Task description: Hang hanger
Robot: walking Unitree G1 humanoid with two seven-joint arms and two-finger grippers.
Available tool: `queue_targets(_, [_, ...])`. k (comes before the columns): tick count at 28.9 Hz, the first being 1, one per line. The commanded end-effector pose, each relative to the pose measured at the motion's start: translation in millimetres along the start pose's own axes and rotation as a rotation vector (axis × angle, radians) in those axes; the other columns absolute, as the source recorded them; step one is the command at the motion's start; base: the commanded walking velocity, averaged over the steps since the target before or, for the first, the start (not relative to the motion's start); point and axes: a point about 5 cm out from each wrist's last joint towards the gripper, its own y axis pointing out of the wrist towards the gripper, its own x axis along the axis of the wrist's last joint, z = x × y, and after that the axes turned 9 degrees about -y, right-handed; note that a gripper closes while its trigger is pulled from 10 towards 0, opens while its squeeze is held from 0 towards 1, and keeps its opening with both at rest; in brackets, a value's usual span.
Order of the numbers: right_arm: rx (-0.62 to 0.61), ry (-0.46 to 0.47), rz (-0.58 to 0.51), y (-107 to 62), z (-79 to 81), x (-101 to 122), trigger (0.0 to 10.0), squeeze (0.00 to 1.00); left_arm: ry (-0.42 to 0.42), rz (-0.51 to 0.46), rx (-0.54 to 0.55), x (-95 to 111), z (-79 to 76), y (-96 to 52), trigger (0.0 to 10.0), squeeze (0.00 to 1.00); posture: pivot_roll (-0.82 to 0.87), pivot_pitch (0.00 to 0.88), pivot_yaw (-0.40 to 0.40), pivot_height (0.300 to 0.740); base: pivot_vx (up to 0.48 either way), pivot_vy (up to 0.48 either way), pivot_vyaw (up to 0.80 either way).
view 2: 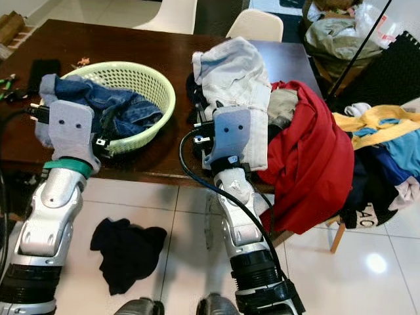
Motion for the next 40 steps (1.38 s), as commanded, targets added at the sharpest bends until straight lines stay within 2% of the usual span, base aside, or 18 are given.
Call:
queue_targets(1, [0.007, 0.019, -0.039, 2.3, -2.6, 8, 10.0, 0.0, 0.051, -0.067, 0.012, 12, 0.8, 3.1, 10.0, 0.0, 0.06, 0.003, 0.048, 0.733, 0.45, 0.0, 0.0])
queue_targets(4, [0.053, 0.025, -0.089, 6.7, -0.8, 18, 10.0, 0.0, 0.095, -0.111, 0.075, 23, 10.8, 7.7, 10.0, 0.0, 0.07, 0.0, 0.051, 0.733, 0.421, 0.0, 0.0])
queue_targets(9, [0.086, -0.009, -0.132, 12.9, -0.8, 27, 10.0, 0.0, -0.058, -0.009, 0.199, 17, 33.0, 13.4, 10.0, 0.0, 0.07, 0.0, 0.049, 0.733, 0.333, 0.0, 0.0])
queue_targets(12, [0.091, -0.032, -0.145, 15.2, -2.7, 31, 10.0, 0.0, -0.177, 0.128, 0.21, 9, 47.6, 20.8, 10.0, 0.0, 0.08, 0.0, 0.043, 0.733, 0.087, 0.0, 0.0])
queue_targets(13, [0.091, -0.032, -0.145, 15.2, -2.7, 31, 10.0, 0.0, -0.177, 0.128, 0.21, 9, 47.6, 20.8, 10.0, 0.0, 0.08, 0.0, 0.043, 0.733, 0.0, 0.0, 0.0])
queue_targets(17, [0.091, -0.042, -0.146, 15.4, -5.1, 31, 10.0, 0.0, -0.276, 0.333, 0.175, -3, 55.2, 27.4, 10.0, 0.0, 0.08, 0.0, 0.05, 0.733, 0.0, 0.0, 0.0])
queue_targets(20, [0.089, -0.042, -0.145, 15.1, -5.7, 31, 10.0, 0.0, -0.284, 0.376, 0.147, -4, 55.9, 27.7, 10.0, 0.0, 0.08, 0.0, 0.05, 0.733, 0.0, 0.0, 0.0])
queue_targets(22, [0.089, -0.042, -0.144, 14.6, -5.9, 31, 10.0, 0.0, -0.251, 0.409, 0.096, -6, 55.6, 26.4, 10.0, 0.0, 0.08, 0.0, 0.052, 0.733, 0.0, 0.0, 0.0])
queue_targets(24, [0.091, -0.042, -0.143, 13.7, -5.3, 30, 10.0, 0.0, -0.166, 0.484, -0.092, -13, 49.5, 15.4, 10.0, 0.0, 0.08, 0.0, 0.052, 0.733, 0.0, 0.0, 0.0])
queue_targets(29, [0.093, -0.043, -0.142, 13.6, -5.0, 30, 10.0, 0.0, -0.053, 0.489, -0.184, -15, 47.5, 8.0, 10.0, 0.0, 0.08, 0.0, 0.052, 0.733, 0.0, 0.0, 0.0])
queue_targets(30, [0.094, -0.043, -0.142, 13.4, -4.7, 30, 10.0, 0.0, 0.097, 0.507, -0.288, -22, 49.0, -1.4, 10.0, 0.0, 0.08, 0.0, 0.052, 0.733, 0.0, 0.0, 0.0])
queue_targets(31, [0.094, -0.043, -0.142, 13.4, -4.7, 30, 10.0, 0.0, 0.097, 0.507, -0.288, -22, 49.0, -1.4, 10.0, 0.0, 0.08, 0.0, 0.052, 0.733, 0.0, 0.0, 0.0])
queue_targets(32, [0.094, -0.043, -0.142, 13.4, -4.6, 30, 10.0, 0.0, 0.181, 0.526, -0.353, -26, 49.9, -7.6, 10.0, 0.0, 0.08, 0.0, 0.052, 0.733, 0.0, 0.0, 0.0])
queue_targets(33, [0.094, -0.043, -0.142, 13.4, -4.6, 30, 10.0, 0.0, 0.181, 0.526, -0.353, -26, 49.9, -7.6, 10.0, 0.0, 0.08, 0.0, 0.052, 0.733, 0.0, 0.0, 0.0])
queue_targets(34, [0.095, -0.043, -0.141, 13.3, -4.4, 30, 10.0, 0.0, 0.255, 0.542, -0.408, -31, 53.8, -12.8, 10.0, 0.0, 0.09, 0.0, 0.049, 0.733, 0.0, 0.0, 0.0])
queue_targets(35, [0.095, -0.043, -0.141, 13.3, -4.4, 30, 10.0, 0.0, 0.255, 0.542, -0.408, -31, 53.8, -12.8, 10.0, 0.0, 0.09, 0.0, 0.049, 0.733, 0.0, 0.0, 0.0])
queue_targets(37, [0.099, -0.041, -0.14, 13.3, -4.0, 29, 10.0, 0.0, 0.375, 0.532, -0.481, -35, 66.9, -14.2, 10.0, 0.0, 0.09, 0.007, 0.046, 0.733, 0.0, 0.0, 0.0])
queue_targets(40, [0.099, -0.041, -0.14, 13.3, -4.0, 29, 10.0, 0.0, 0.386, 0.532, -0.491, -35, 68.0, -14.3, 10.0, 0.0, 0.09, 0.007, 0.046, 0.733, 0.0, 0.0, 0.0])
